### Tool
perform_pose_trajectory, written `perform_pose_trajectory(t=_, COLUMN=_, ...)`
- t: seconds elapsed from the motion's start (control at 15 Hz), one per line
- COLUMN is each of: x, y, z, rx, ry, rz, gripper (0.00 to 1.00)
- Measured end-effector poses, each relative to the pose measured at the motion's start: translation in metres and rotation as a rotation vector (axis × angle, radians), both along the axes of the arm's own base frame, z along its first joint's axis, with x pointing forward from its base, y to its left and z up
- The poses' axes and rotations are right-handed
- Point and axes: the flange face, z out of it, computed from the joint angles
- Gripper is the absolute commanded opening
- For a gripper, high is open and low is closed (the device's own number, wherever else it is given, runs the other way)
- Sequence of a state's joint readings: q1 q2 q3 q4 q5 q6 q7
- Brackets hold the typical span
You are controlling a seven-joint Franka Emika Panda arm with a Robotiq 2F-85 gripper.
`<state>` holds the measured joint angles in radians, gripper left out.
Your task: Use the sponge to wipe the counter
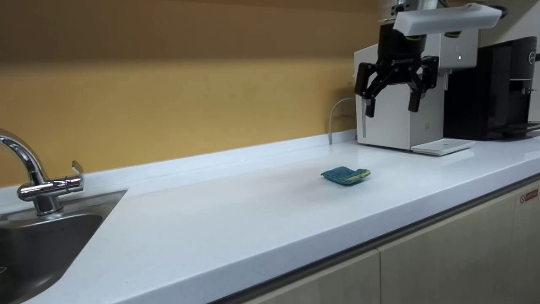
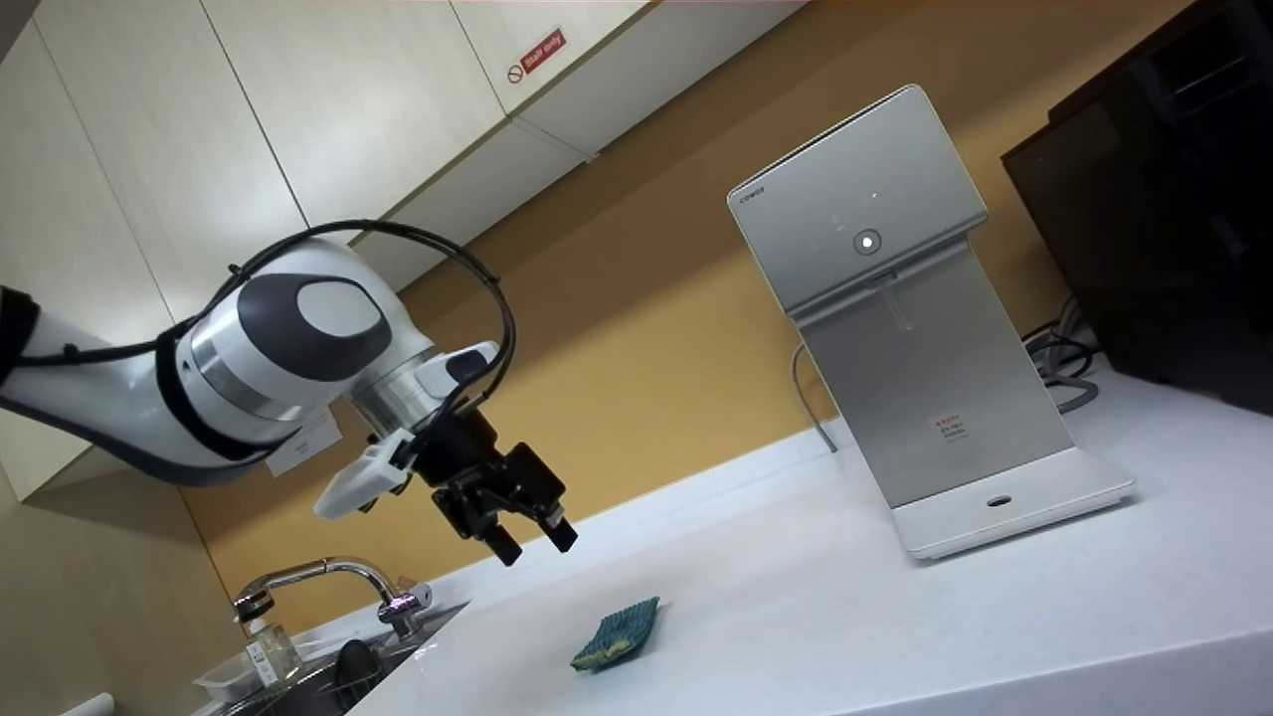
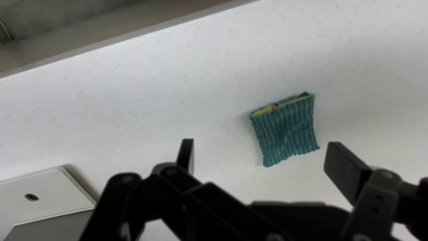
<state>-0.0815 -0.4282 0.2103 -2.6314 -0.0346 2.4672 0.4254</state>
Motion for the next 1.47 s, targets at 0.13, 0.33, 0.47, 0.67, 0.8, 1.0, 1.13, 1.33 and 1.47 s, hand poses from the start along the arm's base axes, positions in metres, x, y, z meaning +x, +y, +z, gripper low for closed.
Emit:
perform_pose_trajectory(t=0.13, x=0.009, y=0.005, z=-0.006, rx=0.0, ry=0.004, rz=-0.006, gripper=1.0)
perform_pose_trajectory(t=0.33, x=0.011, y=0.004, z=-0.006, rx=0.002, ry=0.005, rz=-0.008, gripper=1.0)
perform_pose_trajectory(t=0.47, x=0.011, y=0.007, z=-0.009, rx=0.001, ry=0.016, rz=0.021, gripper=1.0)
perform_pose_trajectory(t=0.67, x=0.017, y=0.017, z=-0.017, rx=-0.005, ry=0.04, rz=0.09, gripper=1.0)
perform_pose_trajectory(t=0.8, x=0.031, y=0.022, z=-0.022, rx=-0.011, ry=0.054, rz=0.13, gripper=1.0)
perform_pose_trajectory(t=1.0, x=0.058, y=0.028, z=-0.031, rx=-0.035, ry=0.069, rz=0.172, gripper=1.0)
perform_pose_trajectory(t=1.13, x=0.077, y=0.028, z=-0.037, rx=-0.045, ry=0.077, rz=0.188, gripper=1.0)
perform_pose_trajectory(t=1.33, x=0.104, y=0.022, z=-0.051, rx=-0.037, ry=0.102, rz=0.192, gripper=1.0)
perform_pose_trajectory(t=1.47, x=0.119, y=0.018, z=-0.064, rx=-0.032, ry=0.132, rz=0.196, gripper=1.0)
